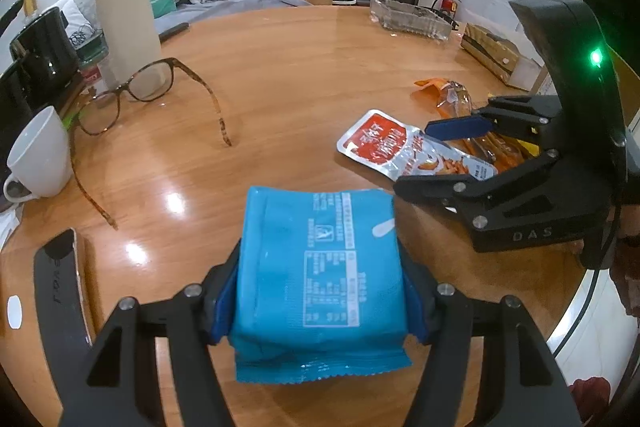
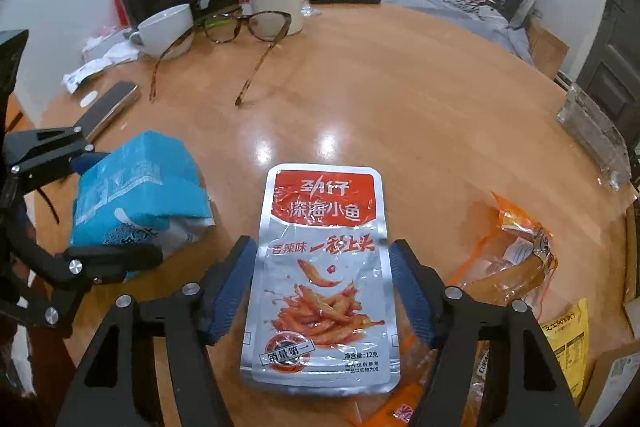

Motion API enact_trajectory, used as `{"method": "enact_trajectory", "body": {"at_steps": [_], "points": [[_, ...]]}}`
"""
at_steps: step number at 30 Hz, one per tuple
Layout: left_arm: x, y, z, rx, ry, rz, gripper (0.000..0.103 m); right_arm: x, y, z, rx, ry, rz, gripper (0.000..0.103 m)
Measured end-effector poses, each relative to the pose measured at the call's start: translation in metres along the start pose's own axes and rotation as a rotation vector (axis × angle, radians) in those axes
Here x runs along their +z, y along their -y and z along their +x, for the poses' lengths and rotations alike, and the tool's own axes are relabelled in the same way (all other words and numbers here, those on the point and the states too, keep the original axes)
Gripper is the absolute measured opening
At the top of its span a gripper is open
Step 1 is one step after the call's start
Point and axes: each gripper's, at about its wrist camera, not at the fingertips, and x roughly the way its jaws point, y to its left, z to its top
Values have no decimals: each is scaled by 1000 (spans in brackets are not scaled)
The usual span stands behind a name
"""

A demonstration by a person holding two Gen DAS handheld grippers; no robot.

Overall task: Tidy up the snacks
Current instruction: 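Grasp the red-and-white fish snack pack with the right gripper while the left gripper holds the blue pack, then carry the blue pack and fish pack into the box and open both grippers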

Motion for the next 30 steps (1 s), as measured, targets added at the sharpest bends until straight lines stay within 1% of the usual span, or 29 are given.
{"method": "enact_trajectory", "body": {"at_steps": [5, 10, 16, 19, 22, 26, 27, 29, 30], "points": [[4, -2, -9, 1, 26, -9, 63, -4, -1, -10, 2, 26, 8, 65], [17, 5, -32, 5, 76, 8, 63, -5, 1, -49, 31, 94, 44, 65], [48, 29, -73, 0, 164, 63, 63, -6, -2, -124, 26, 199, 41, 65], [65, 49, -95, -23, 213, 101, 63, -7, 4, -171, 33, 266, 60, 65], [82, 66, -111, -67, 245, 116, 63, -10, 12, -216, 10, 323, 69, 65], [106, 90, -124, -162, 263, 112, 63, -21, 27, -265, -52, 367, 71, 65], [110, 96, -125, -171, 264, 118, 63, -25, 33, -275, -70, 377, 78, 65], [115, 109, -126, -166, 278, 141, 63, -35, 45, -294, -110, 391, 93, 65], [118, 112, -125, -178, 276, 137, 63, -41, 50, -302, -132, 397, 99, 65]]}}
